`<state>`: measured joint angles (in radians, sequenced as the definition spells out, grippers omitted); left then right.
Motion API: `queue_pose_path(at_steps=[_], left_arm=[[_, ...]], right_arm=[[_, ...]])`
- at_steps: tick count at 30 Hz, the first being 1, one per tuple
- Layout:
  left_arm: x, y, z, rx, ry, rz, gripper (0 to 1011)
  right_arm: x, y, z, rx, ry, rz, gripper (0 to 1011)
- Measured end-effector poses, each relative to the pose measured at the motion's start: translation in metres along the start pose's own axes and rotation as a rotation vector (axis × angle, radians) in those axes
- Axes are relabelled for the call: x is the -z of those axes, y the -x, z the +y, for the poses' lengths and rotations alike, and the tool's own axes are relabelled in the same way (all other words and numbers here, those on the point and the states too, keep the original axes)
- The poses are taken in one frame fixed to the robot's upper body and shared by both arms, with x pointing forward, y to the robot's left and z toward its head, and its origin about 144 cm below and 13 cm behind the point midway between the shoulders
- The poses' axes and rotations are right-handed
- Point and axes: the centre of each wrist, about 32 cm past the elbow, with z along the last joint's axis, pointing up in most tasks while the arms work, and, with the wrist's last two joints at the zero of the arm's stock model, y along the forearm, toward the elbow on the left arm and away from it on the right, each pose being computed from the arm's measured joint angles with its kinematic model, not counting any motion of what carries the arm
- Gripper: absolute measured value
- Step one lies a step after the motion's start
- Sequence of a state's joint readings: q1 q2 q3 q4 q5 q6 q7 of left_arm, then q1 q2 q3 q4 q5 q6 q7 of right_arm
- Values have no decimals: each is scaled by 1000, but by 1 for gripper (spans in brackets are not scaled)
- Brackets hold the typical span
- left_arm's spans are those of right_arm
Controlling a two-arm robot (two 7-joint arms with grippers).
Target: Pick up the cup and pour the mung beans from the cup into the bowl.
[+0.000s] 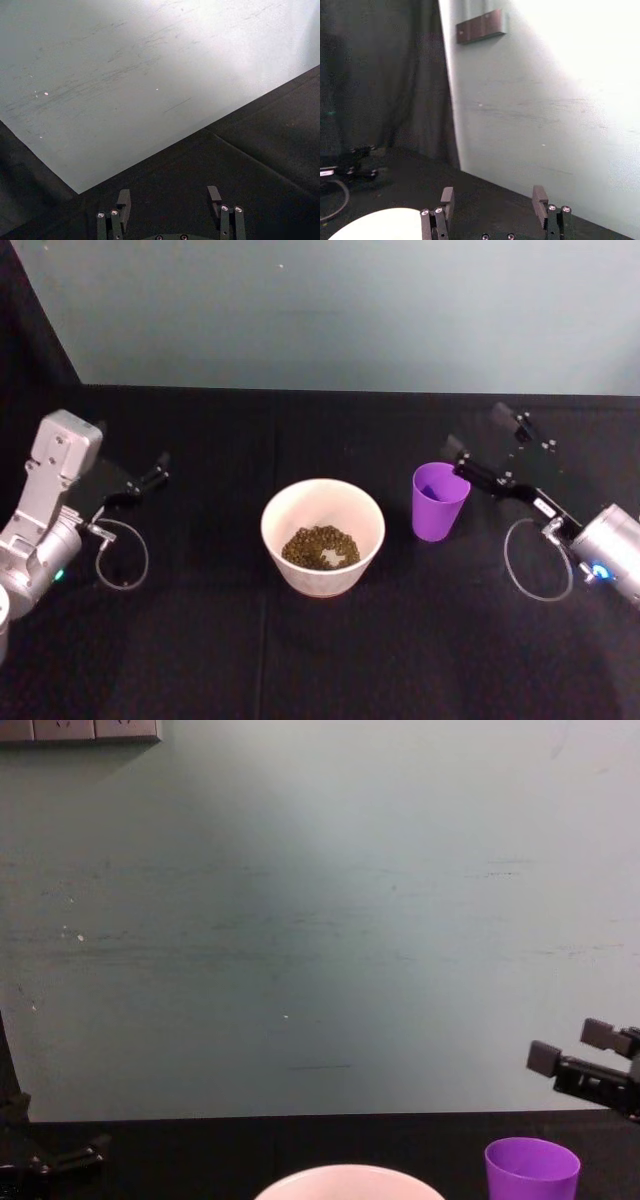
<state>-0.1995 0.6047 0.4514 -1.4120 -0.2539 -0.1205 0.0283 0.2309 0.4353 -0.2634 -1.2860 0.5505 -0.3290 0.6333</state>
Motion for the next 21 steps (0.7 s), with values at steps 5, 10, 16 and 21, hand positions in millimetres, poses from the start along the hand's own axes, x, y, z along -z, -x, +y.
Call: queue_pose_path(at_steps=[5,10,16,21], left_arm=[[0,0,0,0,0,0,1000],[0,0,0,0,0,0,1000],[0,0,0,0,0,0,1000],[0,0,0,0,0,0,1000]], right_arm=[[-6,5,-5,88,31,-10,1002],[-10,8,-6,139,51,-12,1002],[-13,11,-6,195,79,-15,1002],[-13,11,-5,228,112,-3,1000]])
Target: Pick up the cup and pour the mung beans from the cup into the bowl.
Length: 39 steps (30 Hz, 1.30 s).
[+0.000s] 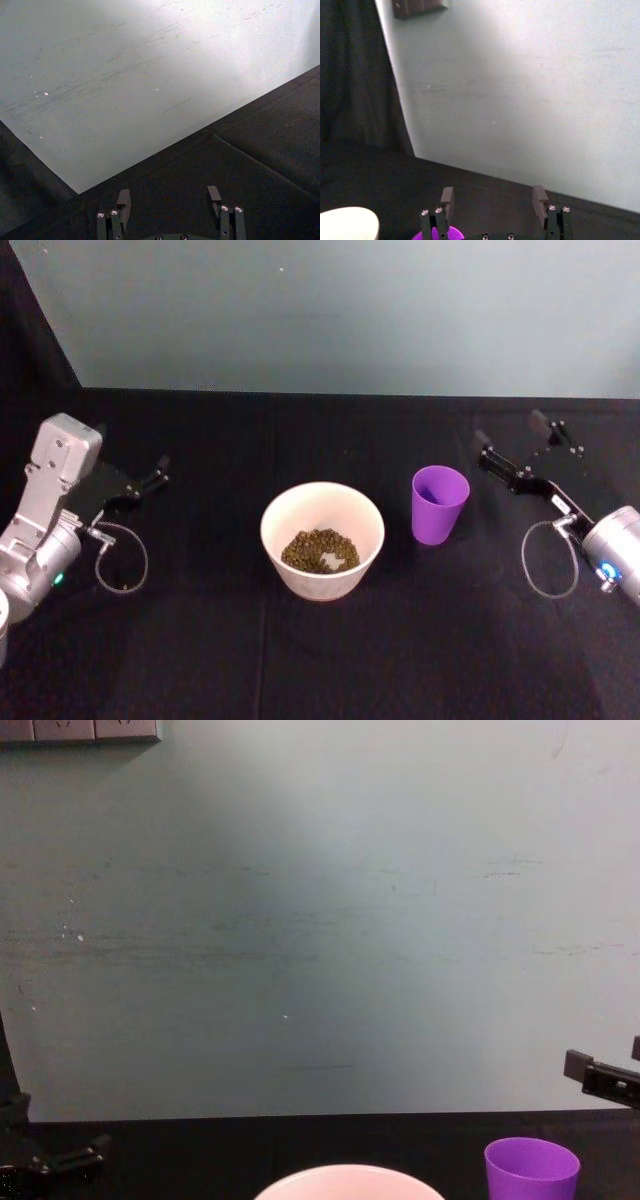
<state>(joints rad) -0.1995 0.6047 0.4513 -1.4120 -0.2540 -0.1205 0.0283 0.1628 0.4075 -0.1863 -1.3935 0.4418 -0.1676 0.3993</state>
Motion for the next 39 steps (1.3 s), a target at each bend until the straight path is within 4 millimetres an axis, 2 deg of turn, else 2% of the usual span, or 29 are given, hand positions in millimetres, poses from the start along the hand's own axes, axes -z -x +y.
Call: queue_pose_path(at_steps=[11,39], left_arm=[[0,0,0,0,0,0,1000],[0,0,0,0,0,0,1000]], right_arm=[[6,-3,7,52,81,19,1002],[5,-3,6,49,74,18,1002]])
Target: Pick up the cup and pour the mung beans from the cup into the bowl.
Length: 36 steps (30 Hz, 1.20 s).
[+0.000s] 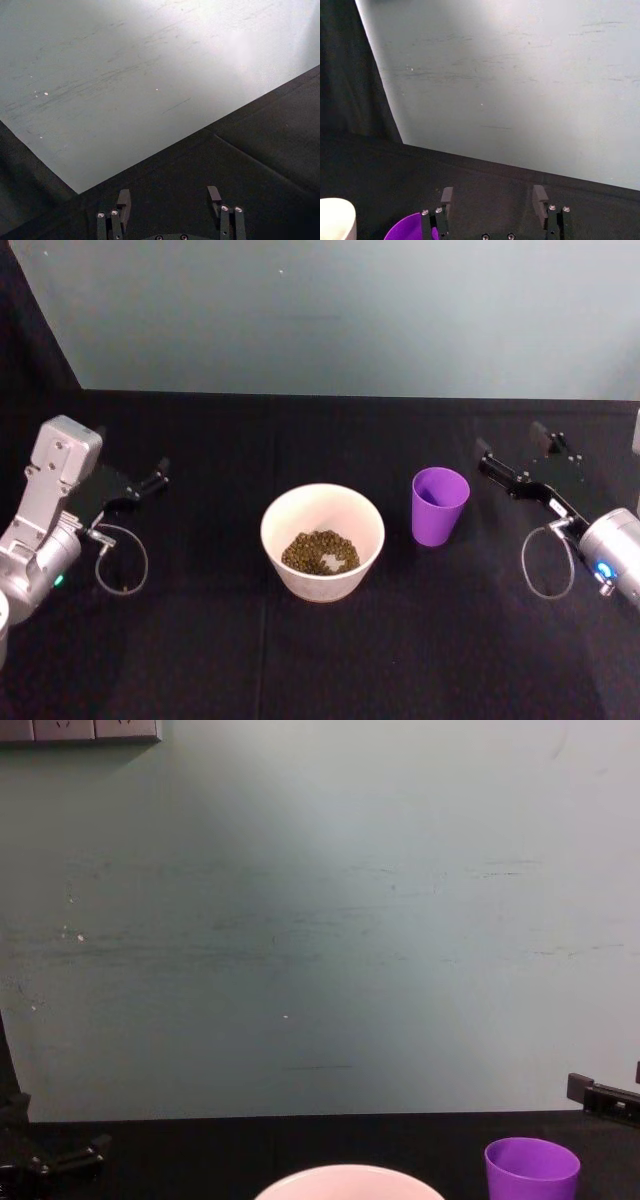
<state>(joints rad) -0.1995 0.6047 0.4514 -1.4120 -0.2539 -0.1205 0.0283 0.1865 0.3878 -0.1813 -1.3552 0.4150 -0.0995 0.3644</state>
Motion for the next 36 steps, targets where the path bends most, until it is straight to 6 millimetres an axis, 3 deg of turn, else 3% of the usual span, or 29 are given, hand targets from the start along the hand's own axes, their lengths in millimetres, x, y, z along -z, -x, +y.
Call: queue_pose_path(at_steps=[36], left_arm=[[0,0,0,0,0,0,1000]], right_arm=[[0,0,0,0,-1,0,1002]])
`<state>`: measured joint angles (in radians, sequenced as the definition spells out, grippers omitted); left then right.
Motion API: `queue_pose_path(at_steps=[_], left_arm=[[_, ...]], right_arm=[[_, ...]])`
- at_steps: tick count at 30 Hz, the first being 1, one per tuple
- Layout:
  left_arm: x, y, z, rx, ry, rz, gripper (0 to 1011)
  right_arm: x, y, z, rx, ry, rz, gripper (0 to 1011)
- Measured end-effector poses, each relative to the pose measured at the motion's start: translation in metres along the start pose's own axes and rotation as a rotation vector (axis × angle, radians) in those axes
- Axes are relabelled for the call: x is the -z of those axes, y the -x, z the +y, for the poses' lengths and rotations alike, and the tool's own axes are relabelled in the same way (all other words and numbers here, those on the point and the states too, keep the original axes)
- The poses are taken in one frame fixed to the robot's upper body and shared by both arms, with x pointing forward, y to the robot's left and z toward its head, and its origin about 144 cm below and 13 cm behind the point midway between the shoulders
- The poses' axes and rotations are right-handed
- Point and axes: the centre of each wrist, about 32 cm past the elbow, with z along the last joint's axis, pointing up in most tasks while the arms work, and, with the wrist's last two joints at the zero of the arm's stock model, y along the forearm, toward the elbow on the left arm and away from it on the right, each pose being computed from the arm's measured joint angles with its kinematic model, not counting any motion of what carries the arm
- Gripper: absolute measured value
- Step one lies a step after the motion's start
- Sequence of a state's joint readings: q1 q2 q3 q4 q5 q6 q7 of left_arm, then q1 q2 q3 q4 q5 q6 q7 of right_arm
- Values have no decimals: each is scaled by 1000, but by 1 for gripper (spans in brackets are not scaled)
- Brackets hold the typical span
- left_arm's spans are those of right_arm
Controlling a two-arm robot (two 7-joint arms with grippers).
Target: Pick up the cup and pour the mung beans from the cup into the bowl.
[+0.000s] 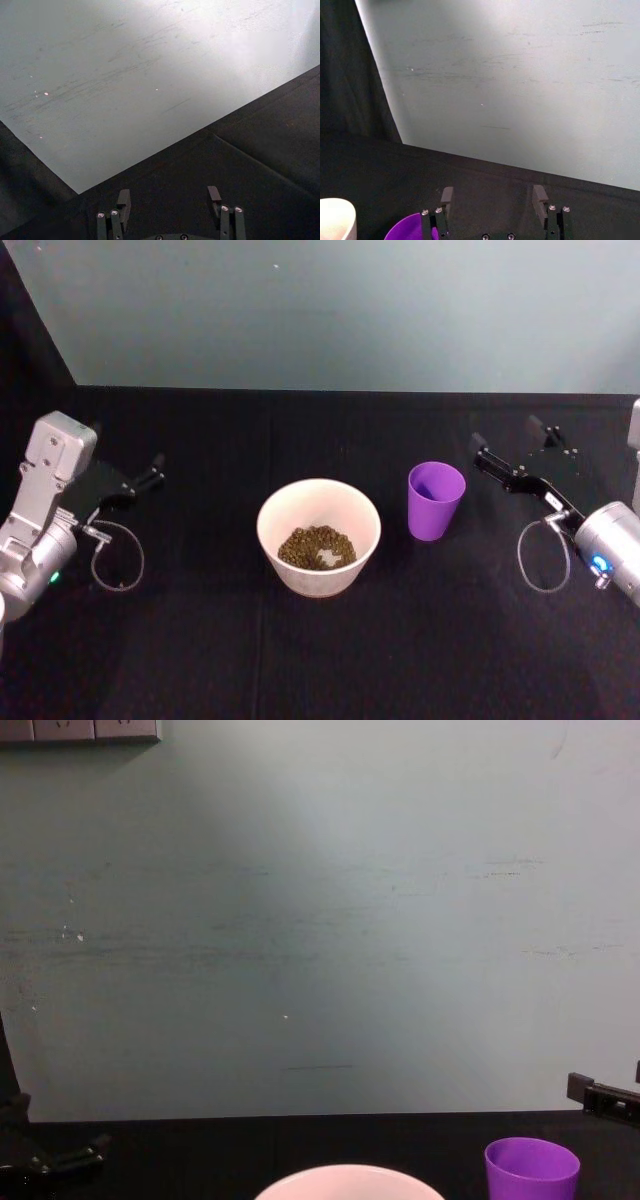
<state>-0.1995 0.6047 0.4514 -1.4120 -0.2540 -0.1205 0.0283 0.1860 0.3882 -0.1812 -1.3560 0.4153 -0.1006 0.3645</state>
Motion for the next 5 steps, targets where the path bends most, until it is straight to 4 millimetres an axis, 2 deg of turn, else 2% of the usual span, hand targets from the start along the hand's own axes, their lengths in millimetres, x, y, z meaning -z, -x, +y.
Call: queue_pose_path(at_steps=[5], left_arm=[[0,0,0,0,0,0,1000]], right_arm=[[0,0,0,0,0,0,1002]])
